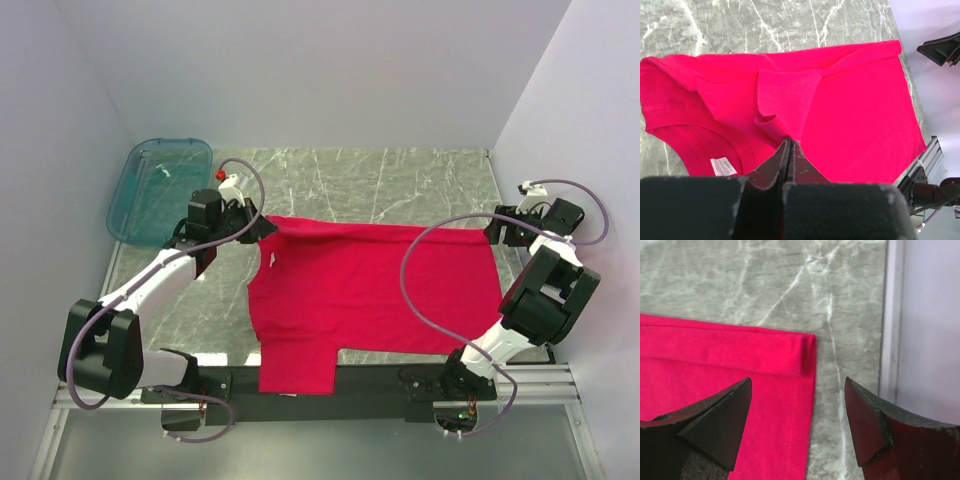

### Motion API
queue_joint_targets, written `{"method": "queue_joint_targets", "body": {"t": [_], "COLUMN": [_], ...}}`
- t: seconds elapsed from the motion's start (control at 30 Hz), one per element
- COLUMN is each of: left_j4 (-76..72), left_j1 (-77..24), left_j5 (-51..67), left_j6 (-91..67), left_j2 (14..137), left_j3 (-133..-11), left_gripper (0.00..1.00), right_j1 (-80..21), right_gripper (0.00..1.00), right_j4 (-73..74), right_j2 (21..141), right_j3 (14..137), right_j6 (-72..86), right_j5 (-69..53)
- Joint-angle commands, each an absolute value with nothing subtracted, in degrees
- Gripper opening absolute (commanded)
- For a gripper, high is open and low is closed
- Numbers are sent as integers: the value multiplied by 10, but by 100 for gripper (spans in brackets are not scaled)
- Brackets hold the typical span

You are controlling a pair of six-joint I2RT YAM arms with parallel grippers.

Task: Fold and stack the t-shirts
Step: Fold the tshirt

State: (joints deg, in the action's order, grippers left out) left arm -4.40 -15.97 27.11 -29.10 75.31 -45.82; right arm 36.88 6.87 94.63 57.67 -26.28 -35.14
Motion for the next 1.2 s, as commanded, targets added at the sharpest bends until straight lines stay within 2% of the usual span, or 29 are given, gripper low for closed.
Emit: {"method": "queue_joint_targets", "body": {"t": [0.0,0.53,0.7,0.77,0.83,1.0,1.07,1.17], "left_j4": [-77,-84,-63,-69,-87,-64,-48,-33], "left_j1": [-163,-173,-181,-191,-202,-212,-212,-211], "left_j5": [271,252,253,258,243,157,116,119], "left_j6": [-296,-316,-336,-358,-380,-412,-398,-364], "left_j2": [727,710,699,680,629,501,507,570], "left_j3": [-444,-398,-377,-339,-283,-229,-250,-316], "left_gripper": [0,1,10,27,52,64,71,73], "right_j1": [368,368,368,368,368,367,361,345], "right_gripper": [81,80,80,80,80,80,80,80], "right_j4": [79,91,96,97,97,103,112,145], "right_j2": [924,928,924,919,918,910,904,890], "right_j3": [583,578,579,577,573,565,564,567], "right_j6": [-267,-268,-268,-268,-268,-271,-277,-306], "right_j5": [-388,-401,-404,-407,-410,-417,-420,-432]}}
